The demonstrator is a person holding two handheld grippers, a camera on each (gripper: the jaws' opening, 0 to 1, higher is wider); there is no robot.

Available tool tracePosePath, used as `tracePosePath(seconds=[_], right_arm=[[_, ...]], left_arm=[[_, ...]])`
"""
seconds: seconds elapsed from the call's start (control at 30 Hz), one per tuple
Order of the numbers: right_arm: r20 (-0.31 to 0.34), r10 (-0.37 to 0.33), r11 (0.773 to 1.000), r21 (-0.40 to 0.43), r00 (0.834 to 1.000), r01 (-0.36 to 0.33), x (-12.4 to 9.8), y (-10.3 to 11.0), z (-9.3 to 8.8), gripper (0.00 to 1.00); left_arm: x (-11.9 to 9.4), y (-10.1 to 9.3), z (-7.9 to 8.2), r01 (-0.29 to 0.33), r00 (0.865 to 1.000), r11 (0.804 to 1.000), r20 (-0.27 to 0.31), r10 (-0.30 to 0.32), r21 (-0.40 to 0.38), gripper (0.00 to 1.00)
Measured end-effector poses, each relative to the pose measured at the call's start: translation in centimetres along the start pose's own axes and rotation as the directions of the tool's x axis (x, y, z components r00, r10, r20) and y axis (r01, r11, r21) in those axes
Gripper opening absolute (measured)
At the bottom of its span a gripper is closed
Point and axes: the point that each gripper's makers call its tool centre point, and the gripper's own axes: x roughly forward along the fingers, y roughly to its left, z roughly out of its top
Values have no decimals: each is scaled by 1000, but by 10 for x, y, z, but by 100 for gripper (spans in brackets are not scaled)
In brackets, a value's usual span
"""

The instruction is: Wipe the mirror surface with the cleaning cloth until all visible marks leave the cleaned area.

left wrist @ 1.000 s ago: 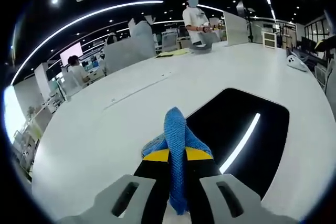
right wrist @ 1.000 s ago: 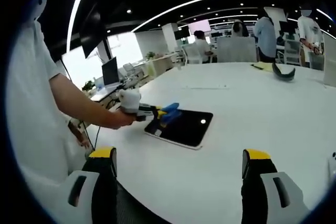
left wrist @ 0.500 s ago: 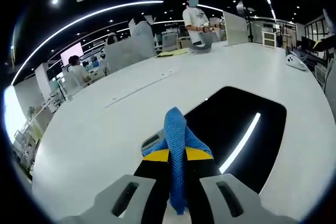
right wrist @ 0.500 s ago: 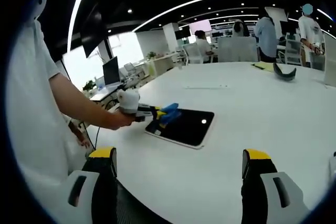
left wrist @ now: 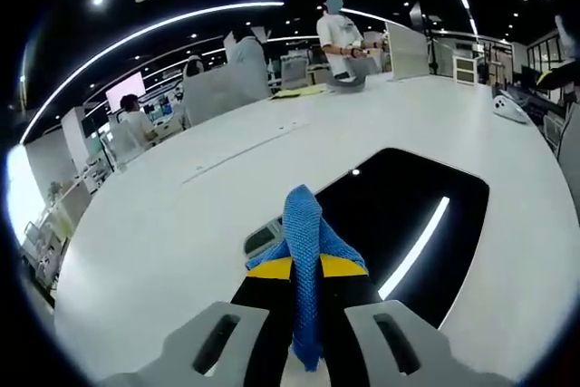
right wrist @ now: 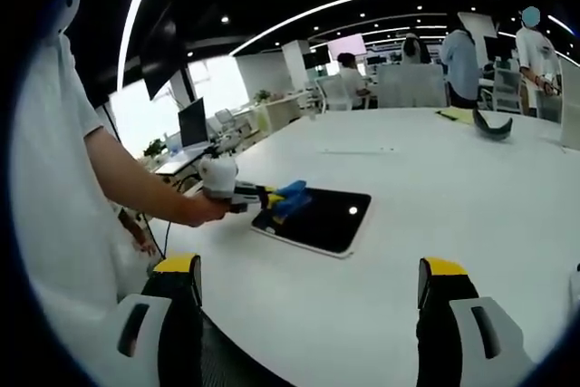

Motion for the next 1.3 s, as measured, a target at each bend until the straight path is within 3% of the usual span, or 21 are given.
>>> tracePosePath(seconds=[1.3], right_arm=[[8,17,1000,-5,1000,-17,2,4,0,99]], left_arm=[[-32,-13,-17,4,1000,1000,5,-4,-14,6]])
